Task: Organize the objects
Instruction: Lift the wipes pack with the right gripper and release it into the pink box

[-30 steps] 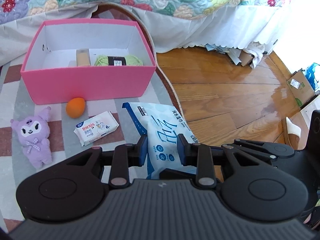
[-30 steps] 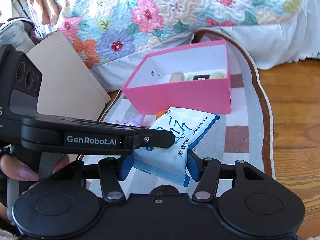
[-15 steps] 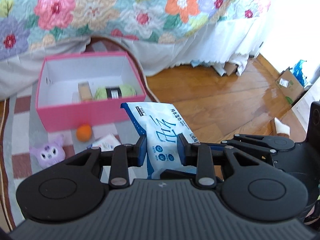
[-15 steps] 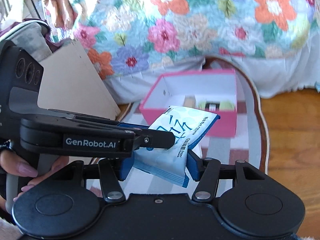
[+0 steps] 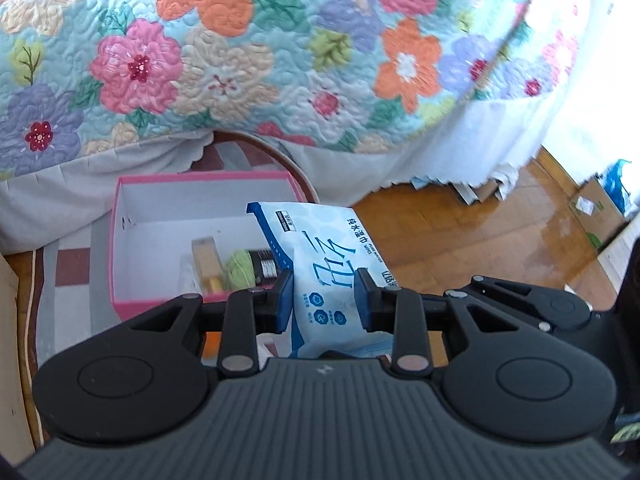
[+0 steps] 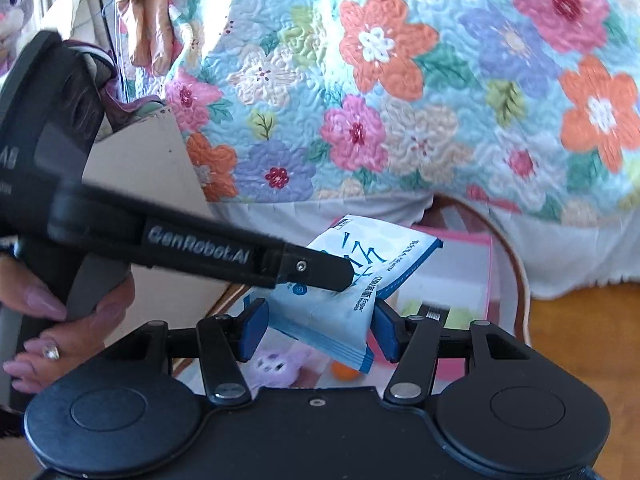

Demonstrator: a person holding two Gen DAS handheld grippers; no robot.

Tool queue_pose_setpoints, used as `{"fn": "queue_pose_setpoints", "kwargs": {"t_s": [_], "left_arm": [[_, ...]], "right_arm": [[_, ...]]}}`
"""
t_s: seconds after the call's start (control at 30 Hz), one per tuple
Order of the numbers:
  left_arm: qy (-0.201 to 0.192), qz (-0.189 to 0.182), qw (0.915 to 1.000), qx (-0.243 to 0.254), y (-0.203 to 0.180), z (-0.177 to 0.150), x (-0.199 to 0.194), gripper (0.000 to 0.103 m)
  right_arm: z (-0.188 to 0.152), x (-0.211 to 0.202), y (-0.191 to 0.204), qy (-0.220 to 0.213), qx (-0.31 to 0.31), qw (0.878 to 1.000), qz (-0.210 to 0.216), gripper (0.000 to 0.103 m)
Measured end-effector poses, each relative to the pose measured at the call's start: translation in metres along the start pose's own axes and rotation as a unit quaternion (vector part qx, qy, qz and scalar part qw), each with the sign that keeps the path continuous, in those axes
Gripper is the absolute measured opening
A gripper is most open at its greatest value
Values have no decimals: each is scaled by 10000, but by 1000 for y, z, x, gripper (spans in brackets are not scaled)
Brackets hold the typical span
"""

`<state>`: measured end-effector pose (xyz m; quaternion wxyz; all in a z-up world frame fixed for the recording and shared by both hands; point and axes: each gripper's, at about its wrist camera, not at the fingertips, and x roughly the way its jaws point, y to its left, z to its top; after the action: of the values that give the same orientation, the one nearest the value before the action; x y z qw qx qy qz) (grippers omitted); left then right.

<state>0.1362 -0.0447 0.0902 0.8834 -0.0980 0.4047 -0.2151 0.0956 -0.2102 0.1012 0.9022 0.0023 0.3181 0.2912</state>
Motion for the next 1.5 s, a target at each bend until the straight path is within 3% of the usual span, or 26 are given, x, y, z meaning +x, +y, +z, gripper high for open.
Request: {"fn": "queue_pose_setpoints", "kwargs": {"t_s": [0.13, 0.33, 0.7, 0.9, 1.1, 1.2, 1.3, 1.43, 1.5], "left_arm": [[-15, 51, 9999, 141, 11, 23, 28, 29], [37, 7, 10000, -75, 42, 41, 82, 30], [412, -195, 9952, -871, 99, 33, 194, 29], [295, -175, 9950, -943, 111, 32, 214, 29], [210, 155, 9955, -912, 119, 35, 237, 29], [364, 131, 9909, -1286, 129, 35, 252, 30], [357, 54, 9866, -1591, 136, 31, 252, 31], [540, 276, 9908, -1212, 128, 29, 247, 31], [549, 404, 9929, -973, 121, 28, 241, 31]], "right_arm": [[19, 31, -9, 74, -254, 9995, -182, 59], [22, 82, -24, 165, -813, 9951, -534, 56], [5, 171, -84, 774, -449, 9931, -761, 48], [1, 192, -97, 732, -304, 9936, -805, 47], [0, 223, -113, 686, -236, 9943, -779, 46], [0, 239, -115, 797, -432, 9898, -1096, 49], [-7, 252, -114, 1072, -796, 9772, -1648, 52], [-12, 232, -113, 982, -620, 9817, -1511, 66], [-11, 219, -113, 845, -464, 9855, -1396, 66]]}}
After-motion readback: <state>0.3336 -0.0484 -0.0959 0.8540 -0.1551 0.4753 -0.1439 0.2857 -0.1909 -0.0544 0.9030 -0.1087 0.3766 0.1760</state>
